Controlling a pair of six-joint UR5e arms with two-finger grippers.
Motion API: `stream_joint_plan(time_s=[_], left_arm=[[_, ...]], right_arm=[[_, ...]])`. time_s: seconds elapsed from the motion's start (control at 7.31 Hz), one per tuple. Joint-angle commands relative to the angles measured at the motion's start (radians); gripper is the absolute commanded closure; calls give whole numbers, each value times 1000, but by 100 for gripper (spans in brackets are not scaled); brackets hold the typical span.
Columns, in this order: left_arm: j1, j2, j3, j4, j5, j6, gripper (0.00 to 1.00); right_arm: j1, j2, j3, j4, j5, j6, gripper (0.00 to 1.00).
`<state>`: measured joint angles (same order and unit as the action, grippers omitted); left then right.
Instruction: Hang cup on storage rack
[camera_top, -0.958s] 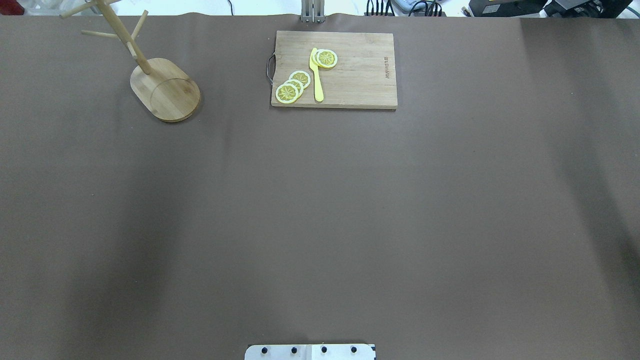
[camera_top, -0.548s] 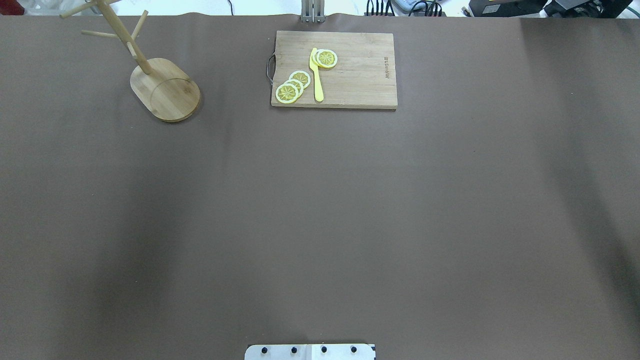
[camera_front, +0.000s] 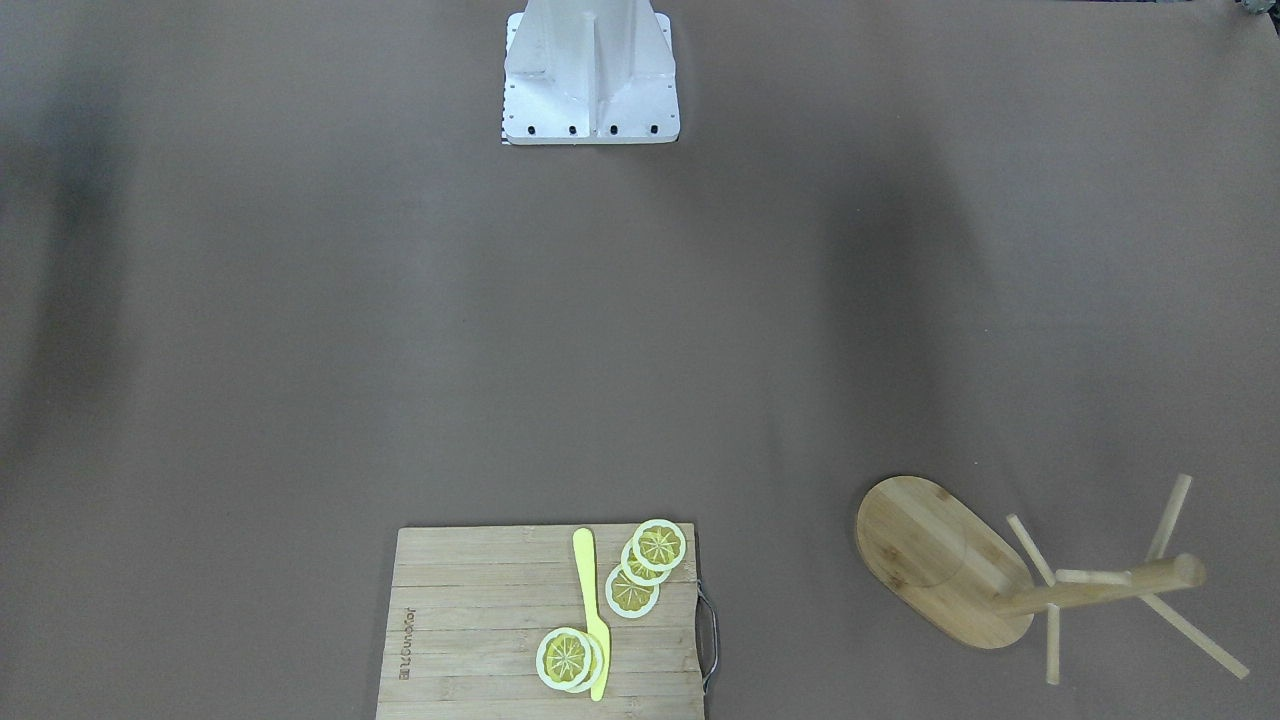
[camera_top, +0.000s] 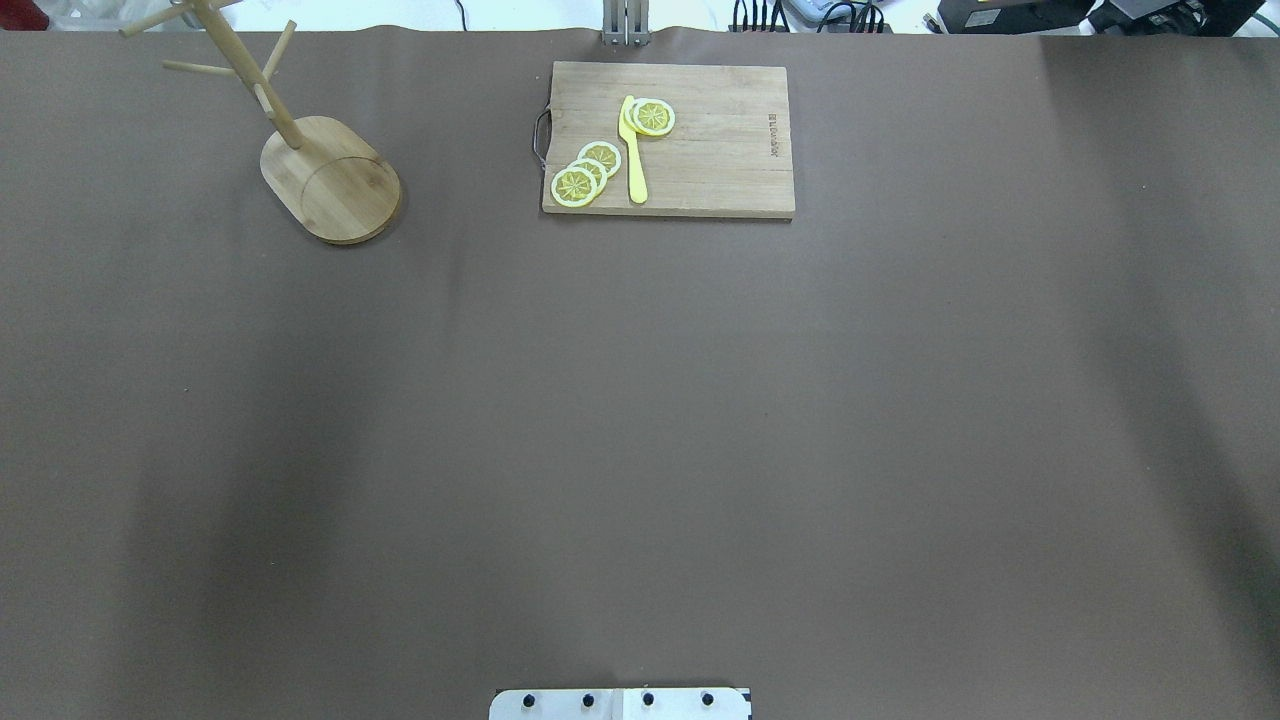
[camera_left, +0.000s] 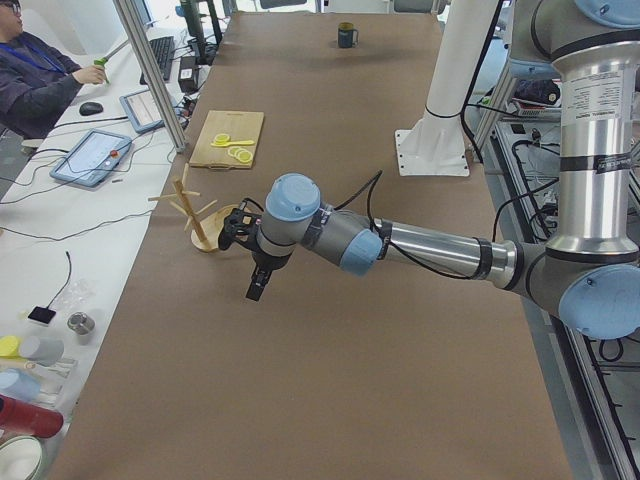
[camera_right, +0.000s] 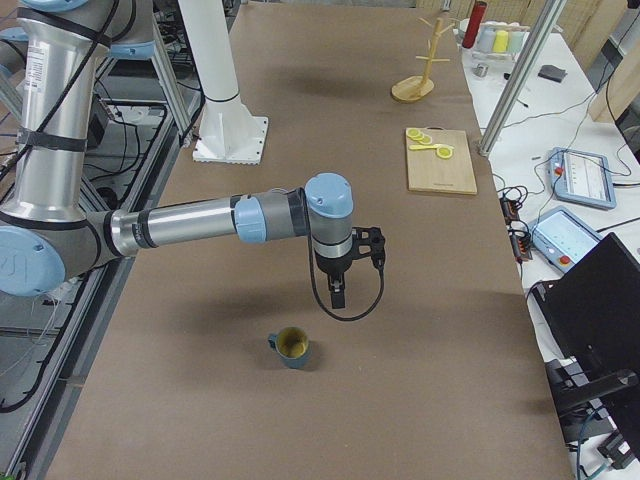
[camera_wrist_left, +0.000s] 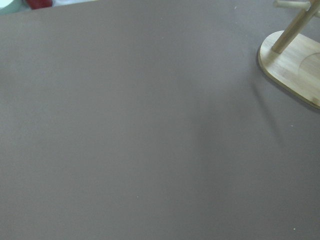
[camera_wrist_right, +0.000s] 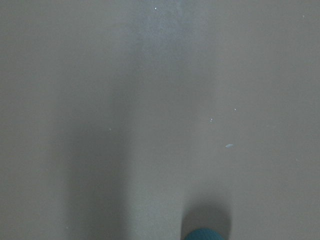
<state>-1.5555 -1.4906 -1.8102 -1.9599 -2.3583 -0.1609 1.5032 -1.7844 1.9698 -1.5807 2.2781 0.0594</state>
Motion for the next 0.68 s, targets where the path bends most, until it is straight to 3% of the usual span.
stream_joint_plan(time_s=[0.0, 0.55], left_arm=[[0, 9, 29, -150, -1, -14, 2], [2, 6, 20, -169, -2, -14, 2]], right_arm=[[0, -73, 36, 42, 7, -4, 0], [2, -278, -1, 272, 50, 10, 2]])
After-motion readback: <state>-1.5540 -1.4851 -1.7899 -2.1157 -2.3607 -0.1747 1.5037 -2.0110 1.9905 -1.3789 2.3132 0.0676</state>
